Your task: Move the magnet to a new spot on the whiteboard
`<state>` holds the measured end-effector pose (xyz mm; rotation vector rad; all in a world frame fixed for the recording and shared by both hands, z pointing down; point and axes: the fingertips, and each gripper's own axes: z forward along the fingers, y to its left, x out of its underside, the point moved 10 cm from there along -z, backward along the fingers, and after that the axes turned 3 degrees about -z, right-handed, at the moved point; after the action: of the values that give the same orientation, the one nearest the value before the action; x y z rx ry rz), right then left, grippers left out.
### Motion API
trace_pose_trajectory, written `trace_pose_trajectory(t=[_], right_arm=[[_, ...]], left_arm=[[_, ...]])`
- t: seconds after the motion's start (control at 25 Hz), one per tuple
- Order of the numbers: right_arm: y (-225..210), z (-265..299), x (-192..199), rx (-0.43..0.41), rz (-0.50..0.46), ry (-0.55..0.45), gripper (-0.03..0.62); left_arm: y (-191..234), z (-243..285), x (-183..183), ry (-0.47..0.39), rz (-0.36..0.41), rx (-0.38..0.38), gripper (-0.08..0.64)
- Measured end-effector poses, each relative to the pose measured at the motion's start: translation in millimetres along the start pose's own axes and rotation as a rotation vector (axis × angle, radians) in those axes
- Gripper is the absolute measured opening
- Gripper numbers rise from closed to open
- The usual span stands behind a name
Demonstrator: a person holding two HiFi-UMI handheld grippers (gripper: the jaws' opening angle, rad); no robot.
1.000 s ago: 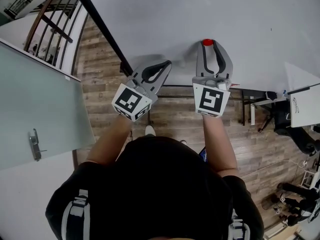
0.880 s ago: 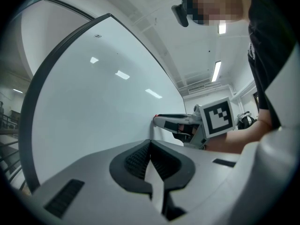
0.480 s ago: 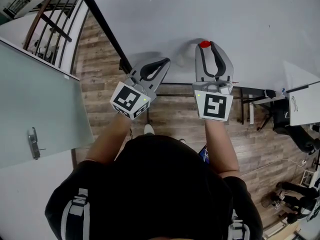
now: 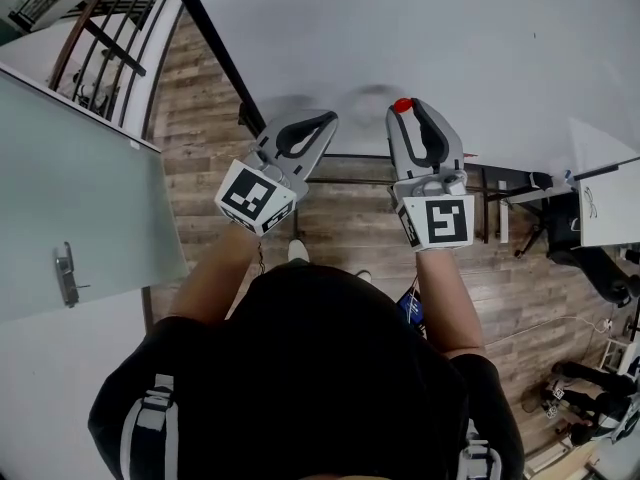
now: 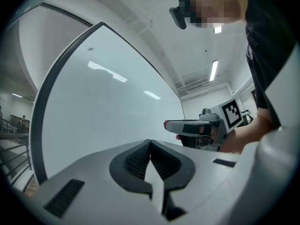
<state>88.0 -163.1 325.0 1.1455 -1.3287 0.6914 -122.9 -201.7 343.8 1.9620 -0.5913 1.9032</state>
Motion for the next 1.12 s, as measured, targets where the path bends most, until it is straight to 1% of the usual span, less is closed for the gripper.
trace_pose_trajectory(t=[0.16,0.32,0.52,0.64,0.92,1.12], right_arm=[[5.3,-13.9,8.2,-0.035,0.071,0.012,0.12],[10.2,-27.8,14.7,-0.047,0.109,0.023,0.12],[15.1,-44.5,21.9,-0.08,0.129,0.035,0.12],[17.7,-50.1,27.8,-0.104,0.138,0.044,0.12],[25.2,-66.3,37.2,-0.147,0.163,0.043,0.12],[30.2,-76.8,45.1,-0.159,0.178,0.047,0.12]], left_arm=[[-6.6,-10.6,0.6,-0.001,0.002,-0.006,0.005],[-14.0,-20.0,3.3,-0.002,0.0,-0.015,0.005],[-25.0,-26.9,6.8,0.008,0.0,-0.021,0.005],[-28.5,-28.0,12.9,0.014,-0.012,-0.026,0.005],[-44.8,-36.5,29.0,0.031,-0.007,-0.022,0.005],[-53.8,-39.9,39.1,0.038,-0.023,-0.014,0.005]])
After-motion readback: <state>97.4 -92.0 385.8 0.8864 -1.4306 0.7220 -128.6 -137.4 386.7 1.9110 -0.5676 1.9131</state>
